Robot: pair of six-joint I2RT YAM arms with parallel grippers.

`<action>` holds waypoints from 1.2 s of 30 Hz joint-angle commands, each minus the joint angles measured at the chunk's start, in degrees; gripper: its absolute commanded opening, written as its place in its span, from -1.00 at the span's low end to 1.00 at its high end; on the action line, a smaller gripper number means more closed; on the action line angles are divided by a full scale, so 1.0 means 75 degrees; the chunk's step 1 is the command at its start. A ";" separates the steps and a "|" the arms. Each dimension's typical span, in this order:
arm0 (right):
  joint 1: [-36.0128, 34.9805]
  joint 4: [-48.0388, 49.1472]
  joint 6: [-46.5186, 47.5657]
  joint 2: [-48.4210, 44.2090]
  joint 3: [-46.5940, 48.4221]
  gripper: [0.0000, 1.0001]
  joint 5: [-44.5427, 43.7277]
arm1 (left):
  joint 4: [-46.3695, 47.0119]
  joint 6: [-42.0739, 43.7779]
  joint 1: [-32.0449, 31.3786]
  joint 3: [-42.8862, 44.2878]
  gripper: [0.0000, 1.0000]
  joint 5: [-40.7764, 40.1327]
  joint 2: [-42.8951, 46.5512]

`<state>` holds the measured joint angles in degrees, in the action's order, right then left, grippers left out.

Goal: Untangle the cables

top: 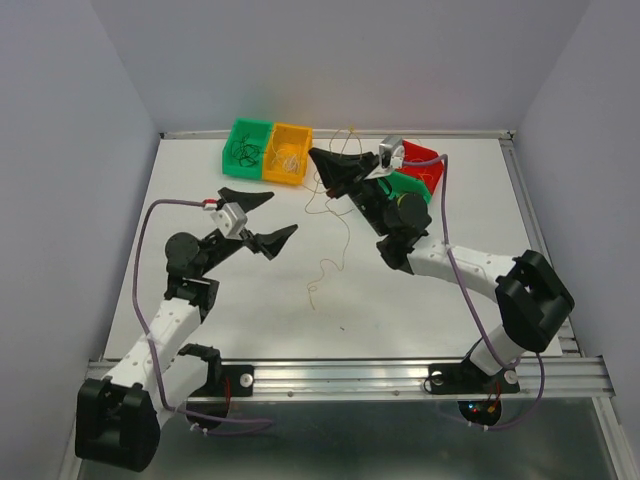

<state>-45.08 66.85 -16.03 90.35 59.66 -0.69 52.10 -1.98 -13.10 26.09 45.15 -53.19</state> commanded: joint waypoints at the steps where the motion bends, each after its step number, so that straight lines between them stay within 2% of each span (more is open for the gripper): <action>1: -0.0048 0.0239 0.0145 -0.0140 -0.0313 -0.99 -0.0494 | 0.0144 0.0614 0.0024 -0.0220 0.98 -0.0183 0.0797; 3: -0.0036 0.0239 0.0145 -0.0117 -0.0465 -0.99 -0.0693 | -0.0113 0.0977 0.0013 -0.0360 0.98 -0.0183 0.1067; 6: -0.0048 0.0227 0.0146 -0.0035 -0.0688 -0.99 -0.0752 | -0.0231 0.2146 0.0001 -0.0711 0.98 -0.0217 0.1769; 11: -0.0036 -0.0252 0.0075 0.0024 -0.0689 -0.99 -0.0728 | -0.0255 0.2946 -0.0046 -0.1076 0.93 -0.0616 0.2217; 13: -0.0048 -0.0428 0.0017 0.0036 -0.0735 -0.99 -0.0693 | -0.0255 0.3064 -0.0104 -0.1053 0.92 -0.1153 0.2124; 21: -0.0130 -0.1248 -0.0218 0.0293 -0.0666 -0.99 -0.0670 | -0.0161 0.3673 -0.0350 -0.0900 0.86 -0.2140 0.1479; 33: -0.0341 -0.1812 -0.0066 0.1067 -0.0139 -0.99 -0.0963 | -0.0020 0.4388 -0.1194 -0.1076 0.85 -0.2234 0.1268; 36: -0.0422 -0.1847 -0.0042 0.1254 0.0025 -0.99 -0.0893 | -0.0323 0.4715 -0.1486 -0.0901 0.72 -0.2339 0.0824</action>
<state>-47.00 52.10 -16.73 98.91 55.48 -6.94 48.40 29.41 -22.17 18.24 28.95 -44.45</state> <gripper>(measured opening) 0.023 0.897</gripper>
